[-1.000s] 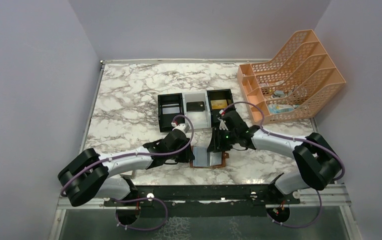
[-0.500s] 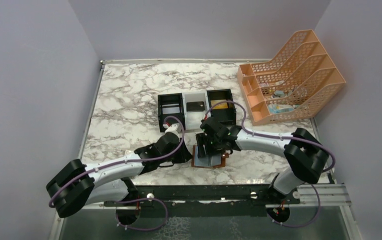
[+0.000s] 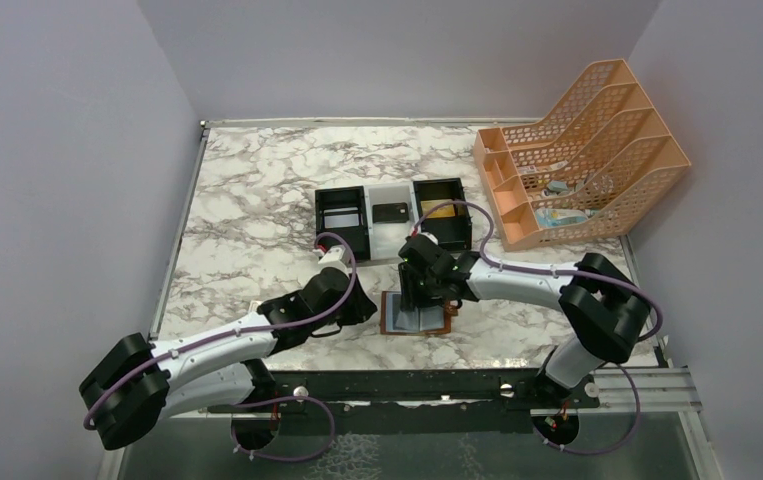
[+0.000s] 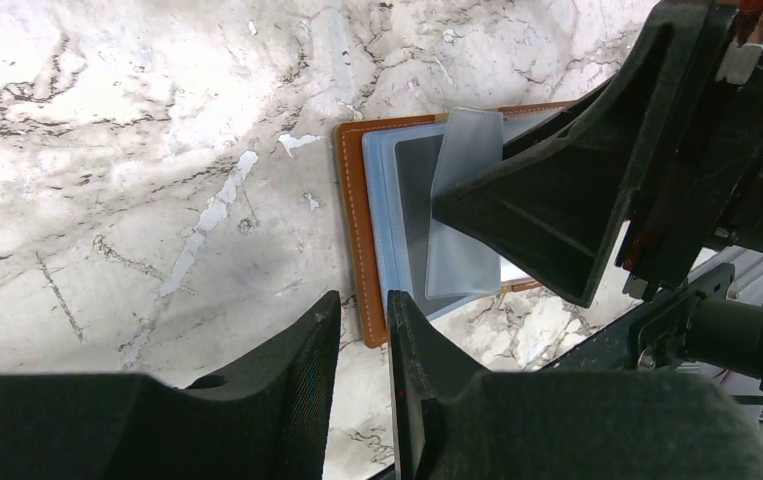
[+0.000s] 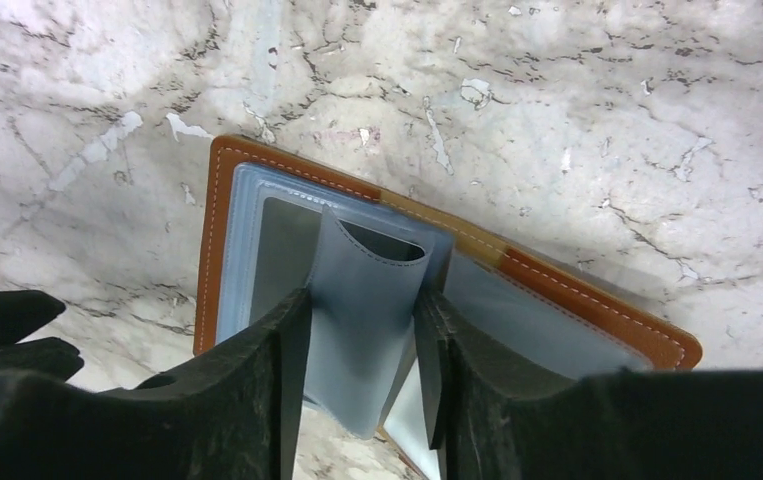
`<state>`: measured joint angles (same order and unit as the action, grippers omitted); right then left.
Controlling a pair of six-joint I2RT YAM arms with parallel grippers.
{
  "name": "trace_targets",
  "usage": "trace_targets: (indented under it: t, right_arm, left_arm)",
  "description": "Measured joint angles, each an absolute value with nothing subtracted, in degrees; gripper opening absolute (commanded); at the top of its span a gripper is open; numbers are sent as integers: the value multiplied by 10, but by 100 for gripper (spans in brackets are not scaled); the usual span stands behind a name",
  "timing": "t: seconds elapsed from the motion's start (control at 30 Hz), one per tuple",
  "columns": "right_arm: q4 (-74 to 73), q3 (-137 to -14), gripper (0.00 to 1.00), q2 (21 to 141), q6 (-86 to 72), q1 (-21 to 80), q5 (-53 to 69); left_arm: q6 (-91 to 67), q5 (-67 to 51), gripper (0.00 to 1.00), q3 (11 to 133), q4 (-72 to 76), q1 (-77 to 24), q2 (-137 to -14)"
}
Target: Take the credit cards out of the card holder
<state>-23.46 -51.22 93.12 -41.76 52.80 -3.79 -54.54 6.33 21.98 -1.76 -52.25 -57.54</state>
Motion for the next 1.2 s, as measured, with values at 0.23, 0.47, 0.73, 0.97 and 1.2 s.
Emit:
trace_targets:
  t: [0.23,0.47,0.73,0.97,1.2]
  right_arm:
    - [-183,-474,40,909,-416,524,-22]
    - [-71,-413,40,890,-420,484,75]
    - [36,-362,39,894,-438,458,156]
    - [144,-302,38,896,-470,417,229]
    - [203,-280,37,913,-489,395,270]
  left_arm:
    - [-544,59,31,220,-9,-522,-594]
    - [-534,2,43,220,58,-522,-619]
    - [-515,-65,46,248,125,-522,-696]
    - [-507,-64,49,247,137,-522,-696]
    - [-503,-44,51,245,139,-522,-699]
